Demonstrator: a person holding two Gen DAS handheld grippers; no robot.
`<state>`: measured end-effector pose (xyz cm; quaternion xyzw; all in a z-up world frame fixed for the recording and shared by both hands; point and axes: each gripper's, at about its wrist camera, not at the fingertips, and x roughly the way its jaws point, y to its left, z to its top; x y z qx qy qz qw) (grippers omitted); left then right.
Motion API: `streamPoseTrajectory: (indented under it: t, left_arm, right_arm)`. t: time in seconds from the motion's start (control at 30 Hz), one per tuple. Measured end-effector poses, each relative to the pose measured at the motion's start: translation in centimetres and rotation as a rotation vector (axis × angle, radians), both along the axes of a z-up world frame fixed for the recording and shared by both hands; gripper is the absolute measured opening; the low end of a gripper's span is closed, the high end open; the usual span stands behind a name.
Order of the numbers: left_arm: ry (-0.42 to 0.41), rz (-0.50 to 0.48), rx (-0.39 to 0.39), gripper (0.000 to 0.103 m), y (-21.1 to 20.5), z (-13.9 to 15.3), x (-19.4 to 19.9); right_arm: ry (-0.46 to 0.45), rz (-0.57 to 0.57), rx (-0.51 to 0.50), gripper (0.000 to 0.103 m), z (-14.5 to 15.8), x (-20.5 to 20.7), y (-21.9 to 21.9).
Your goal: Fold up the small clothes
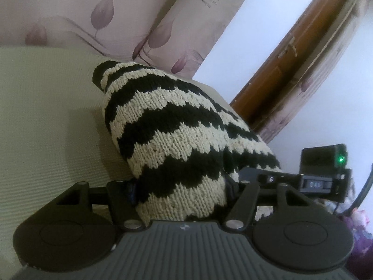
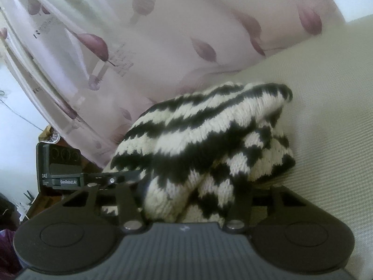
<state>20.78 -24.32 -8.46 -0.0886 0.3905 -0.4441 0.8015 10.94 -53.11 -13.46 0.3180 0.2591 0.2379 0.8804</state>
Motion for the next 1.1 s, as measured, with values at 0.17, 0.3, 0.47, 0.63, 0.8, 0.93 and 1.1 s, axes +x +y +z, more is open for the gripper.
streamPoseTrajectory:
  t: [0.17, 0.3, 0.47, 0.63, 0.8, 0.93, 1.1]
  left_arm:
    - [-0.065, 0.027, 0.040, 0.063, 1.5, 1.7, -2.2]
    - [-0.100, 0.056, 0.067, 0.063, 2.9, 2.8, -3.7]
    - [-0.133, 0.095, 0.097, 0.063, 4.9, 3.8, -6.0]
    - [-0.155, 0.129, 0.114, 0.064, 6.7, 4.7, -7.9]
    - [-0.171, 0.150, 0.123, 0.064, 8.9, 4.9, -9.8]
    - [-0.174, 0.162, 0.134, 0.064, 10.4, 4.8, -11.2]
    - [-0.174, 0.167, 0.140, 0.064, 11.7, 4.5, -12.4]
  right_arm:
    - [-0.025, 0.003, 0.012, 0.052, 1.0, -0.9, 2.1]
    - [-0.045, 0.017, 0.011, 0.052, 1.7, -1.8, 4.0]
    - [-0.059, 0.038, 0.007, 0.052, 2.3, -2.7, 6.5]
    - [-0.075, 0.066, -0.001, 0.052, 2.8, -3.9, 8.8]
    - [-0.088, 0.085, -0.001, 0.052, 2.9, -5.0, 10.8]
    - [-0.088, 0.095, 0.007, 0.052, 2.5, -5.9, 12.0]
    - [-0.085, 0.103, 0.016, 0.052, 2.0, -6.9, 13.3]
